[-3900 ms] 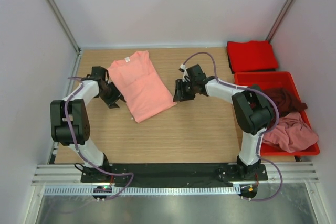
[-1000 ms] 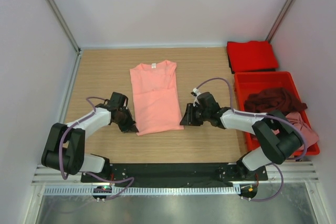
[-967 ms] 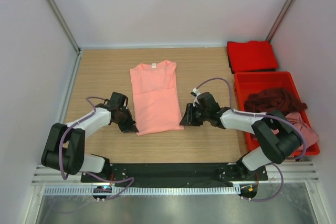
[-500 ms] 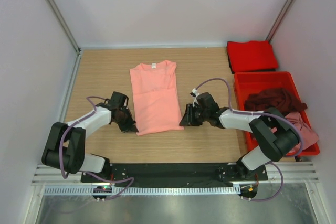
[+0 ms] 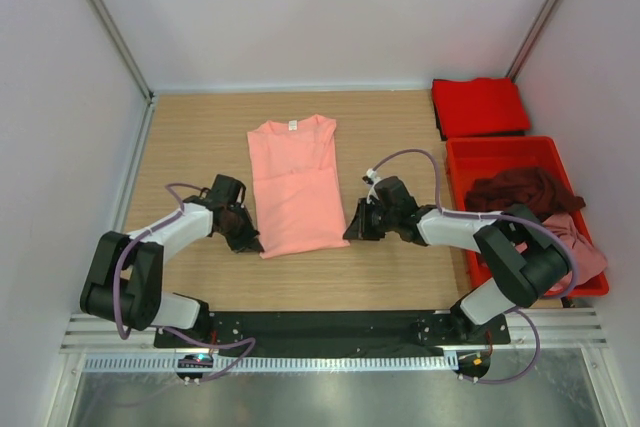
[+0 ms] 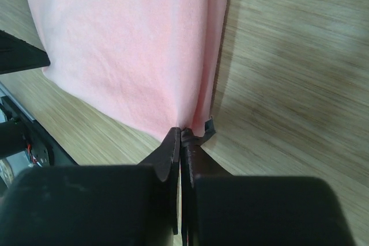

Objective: Fold and stack the t-shirts
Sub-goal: Fold the tshirt

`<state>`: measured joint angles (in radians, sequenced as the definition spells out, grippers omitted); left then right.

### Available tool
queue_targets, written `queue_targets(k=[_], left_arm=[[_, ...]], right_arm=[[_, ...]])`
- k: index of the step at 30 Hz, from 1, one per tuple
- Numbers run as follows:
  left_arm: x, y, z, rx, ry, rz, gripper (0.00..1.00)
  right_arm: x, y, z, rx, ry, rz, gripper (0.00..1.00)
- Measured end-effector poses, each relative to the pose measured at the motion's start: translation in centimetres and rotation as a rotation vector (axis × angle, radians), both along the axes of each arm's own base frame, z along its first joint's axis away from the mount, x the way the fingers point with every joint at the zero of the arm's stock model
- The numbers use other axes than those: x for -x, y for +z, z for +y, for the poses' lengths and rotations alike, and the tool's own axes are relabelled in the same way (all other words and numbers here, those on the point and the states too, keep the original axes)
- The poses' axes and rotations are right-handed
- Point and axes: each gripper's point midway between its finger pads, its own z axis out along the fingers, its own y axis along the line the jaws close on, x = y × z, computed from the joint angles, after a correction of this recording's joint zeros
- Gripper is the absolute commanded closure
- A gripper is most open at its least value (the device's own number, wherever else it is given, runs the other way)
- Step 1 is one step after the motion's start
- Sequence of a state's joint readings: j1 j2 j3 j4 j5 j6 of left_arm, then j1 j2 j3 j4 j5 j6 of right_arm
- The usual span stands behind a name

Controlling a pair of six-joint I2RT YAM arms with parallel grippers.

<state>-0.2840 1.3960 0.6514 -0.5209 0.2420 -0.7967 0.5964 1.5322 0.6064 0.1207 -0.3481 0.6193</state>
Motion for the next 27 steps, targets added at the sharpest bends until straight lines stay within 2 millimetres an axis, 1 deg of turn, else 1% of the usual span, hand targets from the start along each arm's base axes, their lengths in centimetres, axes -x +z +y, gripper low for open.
queue_targets(k=[4, 6, 10, 12, 14, 16, 20, 24, 25, 26, 27], left_arm=[[-0.1, 0.1, -0.1, -0.004, 0.002, 0.000, 1.00], [-0.1, 0.3, 0.0, -0.010, 0.006, 0.004, 1.00], [-0.1, 0.6, 0.4, -0.037, 0.015, 0.004, 1.00], [0.0, 0.7, 0.6, -0.047, 0.016, 0.001, 1.00], [0.1, 0.6, 0.6, -0.049, 0.015, 0.004, 1.00], [0.1, 0.6, 0.5, -0.049, 0.011, 0.003, 1.00], [0.2, 0.6, 0.3, -0.047, 0.002, 0.004, 1.00], [0.4, 0.3, 0.3, -0.052, -0.001, 0.016, 0.99], [0.5, 0.2, 0.3, -0.056, -0.001, 0.022, 0.96], [0.5, 0.0, 0.4, -0.065, 0.001, 0.027, 0.90], [0.6, -0.1, 0.6, -0.076, 0.003, 0.033, 0.86]], right_arm=[[0.2, -0.1, -0.2, -0.006, -0.007, -0.001, 0.99], [0.5, 0.2, -0.4, -0.012, -0.012, -0.012, 0.99], [0.9, 1.6, -0.8, -0.052, -0.018, -0.078, 0.99], [1.2, 1.8, -1.1, -0.071, -0.024, -0.111, 0.99], [1.7, 1.2, -1.5, -0.076, -0.027, -0.119, 0.99], [2.6, 0.2, -1.9, -0.080, -0.032, -0.107, 0.99], [3.4, -1.2, -2.3, -0.084, -0.043, -0.084, 0.99], [3.5, -1.3, -2.2, -0.107, -0.052, -0.097, 0.99], [3.5, -1.3, -2.2, -0.111, -0.053, -0.102, 0.96], [3.5, -1.3, -2.3, -0.113, -0.055, -0.102, 0.92], [3.5, -1.2, -2.3, -0.114, -0.057, -0.102, 0.84]])
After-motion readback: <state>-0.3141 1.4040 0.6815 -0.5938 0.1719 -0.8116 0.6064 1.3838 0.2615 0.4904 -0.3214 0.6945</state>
